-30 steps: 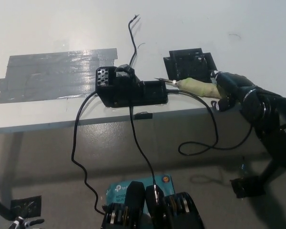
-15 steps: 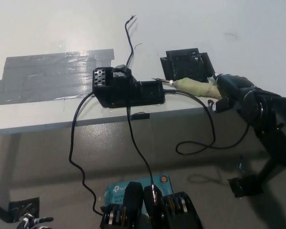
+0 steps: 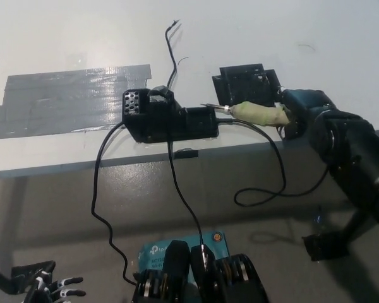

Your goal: The robot uses its right hand to grab and lift the soldering gun kept on the middle of the table and puts it in its base

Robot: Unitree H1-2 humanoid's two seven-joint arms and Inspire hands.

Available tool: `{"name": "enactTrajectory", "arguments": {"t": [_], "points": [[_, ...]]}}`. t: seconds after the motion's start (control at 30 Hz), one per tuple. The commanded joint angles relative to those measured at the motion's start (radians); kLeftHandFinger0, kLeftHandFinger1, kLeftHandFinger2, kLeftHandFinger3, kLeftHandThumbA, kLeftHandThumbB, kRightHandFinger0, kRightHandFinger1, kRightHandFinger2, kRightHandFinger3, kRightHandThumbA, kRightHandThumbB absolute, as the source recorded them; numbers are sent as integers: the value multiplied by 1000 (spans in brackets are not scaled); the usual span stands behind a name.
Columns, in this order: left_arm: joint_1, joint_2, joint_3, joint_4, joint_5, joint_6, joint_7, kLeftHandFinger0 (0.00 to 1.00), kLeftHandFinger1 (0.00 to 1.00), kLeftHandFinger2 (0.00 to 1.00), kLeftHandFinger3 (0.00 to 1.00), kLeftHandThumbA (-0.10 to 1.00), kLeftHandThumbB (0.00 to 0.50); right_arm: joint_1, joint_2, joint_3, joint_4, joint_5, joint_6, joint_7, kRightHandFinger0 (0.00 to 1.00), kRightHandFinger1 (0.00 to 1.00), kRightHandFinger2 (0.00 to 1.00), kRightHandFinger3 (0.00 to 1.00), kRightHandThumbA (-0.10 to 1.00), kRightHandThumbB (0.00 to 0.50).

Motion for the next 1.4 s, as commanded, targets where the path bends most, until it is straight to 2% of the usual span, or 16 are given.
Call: {"name": "enactTrajectory", "arguments": {"t": [0.0,0.2,0.33,0.37,0.43,0.5,0.63,0.67,0.73,0.8,0.87,0.93,1.13,1.17,1.27,1.37], "points": [[-11,12,-4,-28,9,-25,5,0,207,479,624,878,500,-8,2,69,-3,-54,-18,78,550,702,912,1000,531,262],[-31,13,-14,-21,18,-22,1,0,204,463,599,864,500,-2,-3,118,21,-82,25,131,685,838,1000,1000,574,275],[-41,11,-20,-16,22,-31,1,0,181,468,587,860,500,-7,-3,135,32,-85,31,170,616,809,1000,1000,542,284],[-42,9,-20,-19,19,-27,1,0,178,469,589,858,500,-12,2,138,47,-78,24,187,739,954,1000,1000,523,287],[-47,7,-22,-18,18,-28,-1,0,178,469,588,854,500,-21,9,157,76,-91,6,193,747,970,1000,1000,454,322],[-47,6,-22,-20,18,-23,3,0,176,449,576,848,500,-23,9,176,75,-105,-5,196,627,839,1000,1000,385,353],[-50,3,-25,-13,20,-29,3,0,150,414,542,836,500,-16,5,200,68,-122,-19,184,20,110,471,1000,179,313],[-52,4,-27,-15,21,-28,2,0,157,422,546,836,500,-3,4,199,54,-130,-6,166,1,39,441,1000,-49,243],[-52,7,-36,-19,28,-33,0,0,163,436,552,849,500,17,-4,217,44,-170,-10,120,0,1,359,1000,-100,135],[-53,8,-44,-22,36,-42,4,0,171,428,547,851,500,25,-11,268,71,-251,-13,43,29,37,137,572,-17,386],[-53,9,-46,-25,38,-37,9,0,177,414,536,837,500,39,-22,285,67,-287,-8,-23,4,4,61,583,-56,345],[-53,11,-49,-27,43,-35,7,2,190,420,535,830,500,61,-28,268,47,-295,17,-76,52,105,156,655,-75,201],[-55,15,-59,-22,59,-45,6,9,234,461,553,819,500,99,-40,259,24,-352,47,-148,0,222,478,704,-38,169],[-50,16,-61,-32,67,-33,18,0,231,447,553,821,500,113,-41,250,35,-351,31,-204,0,177,442,553,-9,137],[-49,20,-64,-24,74,-38,15,0,243,447,559,828,500,126,-33,236,46,-349,38,-228,0,218,534,508,8,79],[-46,20,-65,-21,79,-39,17,0,238,427,532,826,500,144,-34,208,34,-336,24,-272,0,255,578,511,-16,143]]}}
